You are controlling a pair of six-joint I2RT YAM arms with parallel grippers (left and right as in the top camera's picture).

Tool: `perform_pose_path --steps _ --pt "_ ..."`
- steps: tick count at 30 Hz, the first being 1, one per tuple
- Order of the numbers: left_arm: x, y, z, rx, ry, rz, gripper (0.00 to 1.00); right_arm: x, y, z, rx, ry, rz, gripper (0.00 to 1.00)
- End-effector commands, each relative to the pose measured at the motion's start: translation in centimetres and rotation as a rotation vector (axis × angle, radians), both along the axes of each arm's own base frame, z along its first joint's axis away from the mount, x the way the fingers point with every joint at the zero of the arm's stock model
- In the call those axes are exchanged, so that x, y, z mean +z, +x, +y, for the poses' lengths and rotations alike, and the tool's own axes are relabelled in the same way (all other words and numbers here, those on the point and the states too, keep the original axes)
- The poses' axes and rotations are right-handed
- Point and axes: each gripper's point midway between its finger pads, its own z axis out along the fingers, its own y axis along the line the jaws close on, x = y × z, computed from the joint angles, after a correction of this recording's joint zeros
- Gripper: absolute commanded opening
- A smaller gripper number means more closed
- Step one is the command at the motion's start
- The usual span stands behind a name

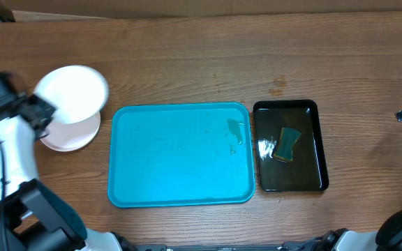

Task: Clean dirty plates on tray and stack at the side

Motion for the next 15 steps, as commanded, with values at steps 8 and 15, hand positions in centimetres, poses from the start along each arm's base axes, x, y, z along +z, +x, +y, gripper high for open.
perform_pose_path --steps 8,15 --pt "-2.4 -2.5 2.9 0.071 -0.059 0.060 0.04 0.7 0.4 -0.3 -0.003 -0.011 -0.023 1.00" --pt "-4.9 -2.7 2.6 0.070 -0.100 0.114 0.25 0.7 0.4 -0.3 -0.003 -0.011 -0.023 1.00"
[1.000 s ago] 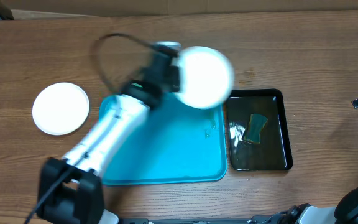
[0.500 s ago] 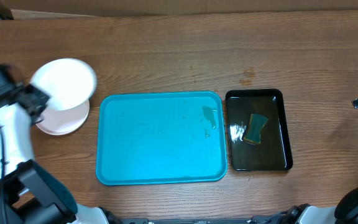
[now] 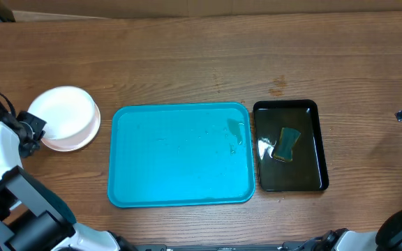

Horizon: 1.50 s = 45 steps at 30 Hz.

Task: Clean dirty plates on tray and stack at the side

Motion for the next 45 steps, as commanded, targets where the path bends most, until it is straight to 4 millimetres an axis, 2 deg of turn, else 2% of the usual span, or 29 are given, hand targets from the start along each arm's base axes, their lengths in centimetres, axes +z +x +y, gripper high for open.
perform_pose_path --steps 1,2,3,4,7,11,15,18,22,23,24,31,34,39,43,45 --pt "-0.5 0.6 -0.4 -0.022 -0.024 -0.004 0.47 0.7 0.4 -0.3 -0.003 -0.011 -0.023 1.00" --pt "-0.4 0.7 -0.6 -0.027 -0.035 -0.013 0.62 0.7 0.4 -0.3 -0.003 -0.011 -0.023 1.00" --pt "-0.3 1.0 -1.0 -0.036 -0.051 -0.029 0.70 0.7 0.4 -0.3 -0.003 -0.011 -0.023 1.00" --pt "-0.1 1.5 -1.5 -0.053 -0.078 -0.057 0.73 0.7 0.4 -0.3 -0.003 -0.011 -0.023 1.00" --pt "1.5 3.7 -3.8 -0.164 -0.175 -0.181 0.74 0.7 0.4 -0.3 -0.003 -0.011 -0.023 1.00" --pt "5.2 7.0 -8.2 -0.360 -0.279 -0.386 0.73 0.7 0.4 -0.3 -0.003 -0.011 -0.023 1.00" --pt "7.4 8.7 -11.8 -0.495 -0.288 -0.463 0.75 0.7 0.4 -0.3 -0.003 -0.011 -0.023 1.00" --pt "7.0 9.4 -13.7 -0.563 -0.255 -0.432 0.76 0.7 0.4 -0.3 -0.003 -0.011 -0.023 1.00" --pt "5.3 9.6 -14.6 -0.602 -0.110 -0.297 0.80 0.7 0.4 -0.3 -0.003 -0.011 -0.023 1.00" --pt "5.0 9.7 -14.8 -0.609 -0.078 -0.271 0.84 0.7 0.4 -0.3 -0.003 -0.011 -0.023 1.00" --pt "4.8 9.8 -15.1 -0.615 -0.051 -0.248 1.00 0.7 0.4 -0.3 -0.003 -0.011 -0.023 1.00" --pt "4.4 10.5 -18.2 -0.687 0.004 -0.202 1.00 0.7 0.4 -0.3 -0.003 -0.011 -0.023 1.00" --pt "4.4 10.6 -19.0 -0.704 0.003 -0.203 1.00 0.7 0.4 -0.3 -0.003 -0.011 -0.023 1.00" --pt "4.4 10.7 -19.2 -0.708 0.002 -0.203 1.00 0.7 0.6 0.0 0.009 -0.010 -0.022 1.00" --pt "4.4 10.7 -19.2 -0.708 0.002 -0.203 1.00 0.8 1.4 1.1 0.045 -0.012 -0.026 1.00" --pt "4.4 10.7 -19.2 -0.708 0.003 -0.203 1.00 1.5 1.8 1.8 0.068 -0.025 -0.042 1.00"
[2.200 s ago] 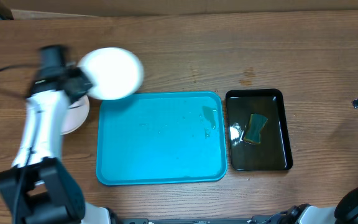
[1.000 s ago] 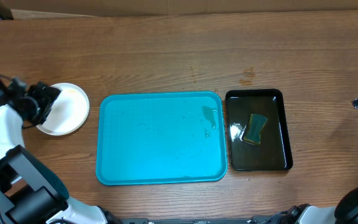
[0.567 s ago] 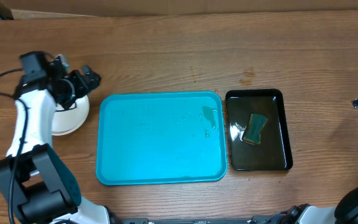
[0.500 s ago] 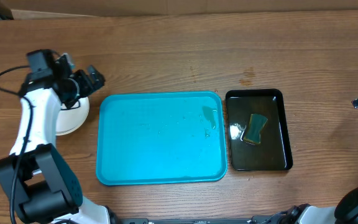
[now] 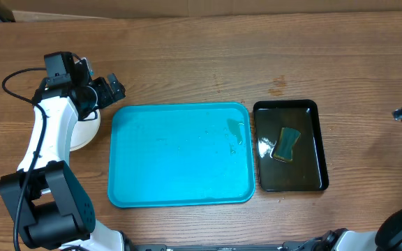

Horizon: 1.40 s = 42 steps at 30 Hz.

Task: Clean dirty plates on tray and stack at the side

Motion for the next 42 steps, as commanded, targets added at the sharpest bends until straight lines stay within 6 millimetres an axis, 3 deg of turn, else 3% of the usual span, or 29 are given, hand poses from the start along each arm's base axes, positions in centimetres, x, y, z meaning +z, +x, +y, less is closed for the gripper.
perform_pose_path --steps 1,3,6,12,16,21,24,28,32,36,42 --pt "1.8 0.6 0.1 -0.015 0.030 -0.046 1.00 2.0 1.3 1.3 0.046 -0.031 -0.053 1.00" --pt "1.8 0.6 0.1 -0.015 0.030 -0.046 1.00 3.0 1.9 2.5 0.083 -0.048 -0.079 1.00" --pt "1.8 0.6 0.1 -0.015 0.031 -0.046 1.00 5.5 3.2 5.8 0.183 -0.085 -0.144 1.00" --pt "1.8 0.6 0.1 -0.015 0.031 -0.046 1.00 11.6 4.1 15.7 0.455 -0.144 -0.325 1.00" --pt "1.8 0.6 0.1 -0.017 0.030 -0.046 1.00 16.1 2.2 21.8 0.629 -0.165 -0.480 1.00" --pt "1.8 0.6 0.1 -0.016 0.031 -0.046 1.00 21.7 -2.5 26.4 0.772 -0.181 -0.696 1.00" --pt "1.8 0.6 0.1 -0.016 0.031 -0.046 1.00 24.6 -5.3 26.7 0.793 -0.219 -0.819 1.00" --pt "1.8 0.6 0.1 -0.016 0.031 -0.046 1.00 28.3 -8.6 24.0 0.673 -0.344 -0.980 1.00" --pt "1.8 0.6 0.1 -0.016 0.031 -0.046 1.00 30.1 -10.7 22.3 0.586 -0.453 -1.148 1.00" --pt "1.8 0.6 0.1 -0.016 0.031 -0.046 1.00 29.9 -11.4 22.1 0.539 -0.510 -1.312 1.00" --pt "1.8 0.6 0.1 -0.017 0.030 -0.046 1.00 26.5 -10.2 23.3 0.559 -0.526 -1.501 1.00"
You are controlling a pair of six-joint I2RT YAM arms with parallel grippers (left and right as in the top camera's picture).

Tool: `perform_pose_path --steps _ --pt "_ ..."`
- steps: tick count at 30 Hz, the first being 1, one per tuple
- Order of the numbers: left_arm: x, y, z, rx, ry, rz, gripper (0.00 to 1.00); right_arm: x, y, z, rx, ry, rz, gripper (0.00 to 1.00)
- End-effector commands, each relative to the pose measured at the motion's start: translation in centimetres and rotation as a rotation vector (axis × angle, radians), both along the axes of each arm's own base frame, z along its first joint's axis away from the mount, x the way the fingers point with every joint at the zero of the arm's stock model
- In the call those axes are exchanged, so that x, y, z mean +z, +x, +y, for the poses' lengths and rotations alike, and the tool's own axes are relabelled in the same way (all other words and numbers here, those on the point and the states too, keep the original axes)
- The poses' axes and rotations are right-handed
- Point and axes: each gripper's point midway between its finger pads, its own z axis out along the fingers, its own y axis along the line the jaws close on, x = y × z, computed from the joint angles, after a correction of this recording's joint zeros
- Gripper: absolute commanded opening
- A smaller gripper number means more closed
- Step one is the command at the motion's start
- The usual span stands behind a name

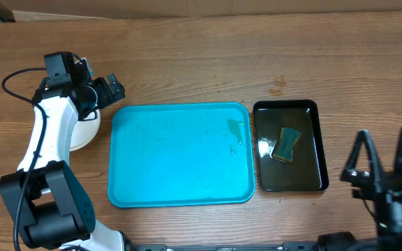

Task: Clean dirty plates on tray and stack at the side

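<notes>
The blue tray (pixel 180 155) lies in the middle of the table with no plates on it, only a few wet marks. The white plates (pixel 86 130) sit stacked left of the tray, mostly hidden under my left arm. My left gripper (pixel 109 89) hangs open just beyond the tray's far left corner, holding nothing. A green sponge (pixel 287 143) lies in the black water tray (pixel 313 111) to the right. My right gripper (pixel 384 150) is at the lower right, fingers spread wide and open, right of the black tray.
A cardboard edge (pixel 187 7) runs along the back of the table. A dark stain (pixel 279 85) marks the wood behind the black tray. Bare wood lies behind both trays.
My right arm was at the far right edge, barely in view. Now it stands at the lower right beside the black tray with its fingers spread. The left arm has not moved.
My left gripper held a white plate tilted above another plate at the left. Then the plate lay on the stack with the gripper at its left rim. Later the left gripper was off the plates near the tray's corner, and now the right arm has come in.
</notes>
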Motion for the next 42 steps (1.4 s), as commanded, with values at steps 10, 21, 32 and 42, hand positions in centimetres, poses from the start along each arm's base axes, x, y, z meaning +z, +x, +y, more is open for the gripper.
perform_pose_path --steps 10,21,32,42 --pt "1.8 0.6 0.0 -0.019 0.025 -0.048 1.00 -10.1 2.7 1.1 0.049 -0.043 -0.082 1.00" --pt "1.8 0.6 0.0 -0.019 0.025 -0.048 1.00 -18.7 5.3 1.4 0.055 -0.063 0.110 1.00" --pt "1.8 0.6 0.0 -0.020 0.025 -0.048 1.00 -24.5 5.9 1.6 0.030 -0.315 0.307 1.00" --pt "1.8 0.6 0.0 -0.019 0.025 -0.048 1.00 -24.5 5.9 1.5 -0.002 -0.462 0.282 1.00"
